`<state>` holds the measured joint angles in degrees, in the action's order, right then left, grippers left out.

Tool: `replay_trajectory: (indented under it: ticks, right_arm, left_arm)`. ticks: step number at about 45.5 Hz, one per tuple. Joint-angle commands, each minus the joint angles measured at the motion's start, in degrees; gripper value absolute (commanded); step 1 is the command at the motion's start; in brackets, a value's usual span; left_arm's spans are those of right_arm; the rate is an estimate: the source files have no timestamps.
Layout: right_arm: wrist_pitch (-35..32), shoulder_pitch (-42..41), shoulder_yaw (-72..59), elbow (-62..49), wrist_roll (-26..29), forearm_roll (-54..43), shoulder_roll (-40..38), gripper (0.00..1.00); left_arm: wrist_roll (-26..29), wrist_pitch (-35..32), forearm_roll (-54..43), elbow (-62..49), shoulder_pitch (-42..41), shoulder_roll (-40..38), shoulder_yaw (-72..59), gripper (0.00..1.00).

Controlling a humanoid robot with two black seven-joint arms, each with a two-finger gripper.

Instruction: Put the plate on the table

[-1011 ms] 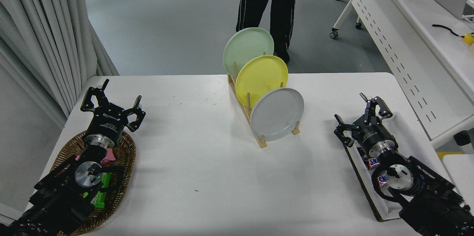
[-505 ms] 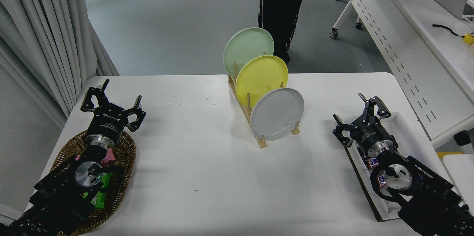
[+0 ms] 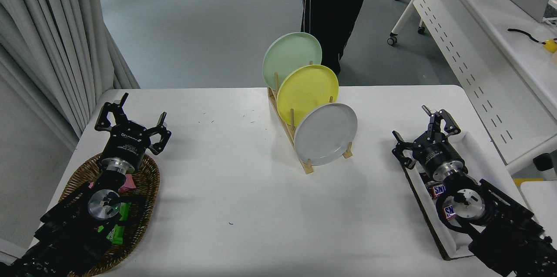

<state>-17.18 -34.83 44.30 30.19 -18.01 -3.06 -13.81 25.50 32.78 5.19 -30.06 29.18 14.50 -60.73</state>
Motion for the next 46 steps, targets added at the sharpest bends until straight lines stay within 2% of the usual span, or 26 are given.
replay_trajectory:
  ticks: [1, 7, 16, 28, 37, 46]
  right_arm:
    - [7.94, -2.70, -10.19, 4.07, -0.01, 1.47, -2.79, 1.00]
    - [12.08, -3.57, -15.11, 11.72, -0.01, 9.37, -7.36, 1.00]
    - [12.96, -10.69, -31.98, 19.11, 0.17, 16.06, -12.82, 1.00]
    - [12.96, -16.40, -38.32, 22.19, 0.17, 16.42, -15.81, 1.00]
    - [12.96, -26.24, -52.47, 26.49, 0.17, 17.64, -17.92, 1.00]
    - [14.28, -31.87, -57.66, 28.52, 0.17, 21.16, -18.88, 1.00]
  left_arm:
    - [-0.01, 0.00, -0.01, 0.00, 0.00, 0.00, 0.00, 1.00]
    - [-0.01, 0.00, -0.01, 0.00, 0.00, 0.00, 0.00, 1.00]
    - [-0.01, 0.00, -0.01, 0.00, 0.00, 0.00, 0.00, 1.00]
    - [-0.01, 0.00, -0.01, 0.00, 0.00, 0.00, 0.00, 1.00]
    - [-0.01, 0.00, -0.01, 0.00, 0.00, 0.00, 0.00, 1.00]
    - [-0.01, 0.00, -0.01, 0.00, -0.09, 0.00, 0.00, 1.00]
